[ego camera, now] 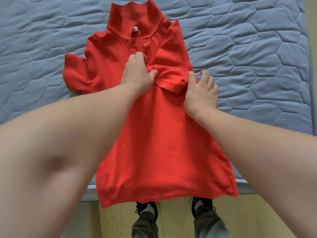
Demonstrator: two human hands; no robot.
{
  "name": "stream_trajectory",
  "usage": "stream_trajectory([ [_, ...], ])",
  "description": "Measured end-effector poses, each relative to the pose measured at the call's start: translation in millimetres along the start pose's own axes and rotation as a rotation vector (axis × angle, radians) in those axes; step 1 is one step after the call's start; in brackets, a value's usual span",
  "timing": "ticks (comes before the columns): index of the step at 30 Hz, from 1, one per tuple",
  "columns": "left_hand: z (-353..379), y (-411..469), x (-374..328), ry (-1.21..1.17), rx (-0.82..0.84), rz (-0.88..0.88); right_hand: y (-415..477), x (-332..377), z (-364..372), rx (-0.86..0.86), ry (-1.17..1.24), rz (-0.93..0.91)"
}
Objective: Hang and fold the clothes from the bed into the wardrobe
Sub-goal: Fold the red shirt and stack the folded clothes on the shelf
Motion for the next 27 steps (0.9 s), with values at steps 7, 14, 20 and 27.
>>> stream_trajectory([
  [7,-80.7,-52.5,74.5,0.306,-0.412,-0.296,-46.5,71.0,-13.7,0.008,-0.090,-0.377],
  [14,-96.6,-81.7,168.1,-0.151,-0.312,-0.840,-85.0,157.8,-12.7,0.060,-0.082,-0.551],
  [20,-74.7,-82.5,186.1,-0.968,-0.271,-0.835,-107.2,203.5,14.3,0.302,0.040,-0.647],
  [27,-83.9,-100.0,208.1,-1.232,-0.453,-1.011,-98.9,230.5,27.7,0.402,0.182,-0.358],
])
Point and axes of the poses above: each hand's wrist, its own y-axis towards the middle knuckle, its own z-axis out of the palm, x = y × z, the point moved 5 cm from there along y, towards the middle knuckle, and after that the axes turned 13 degrees about z, right-handed, at the moved point
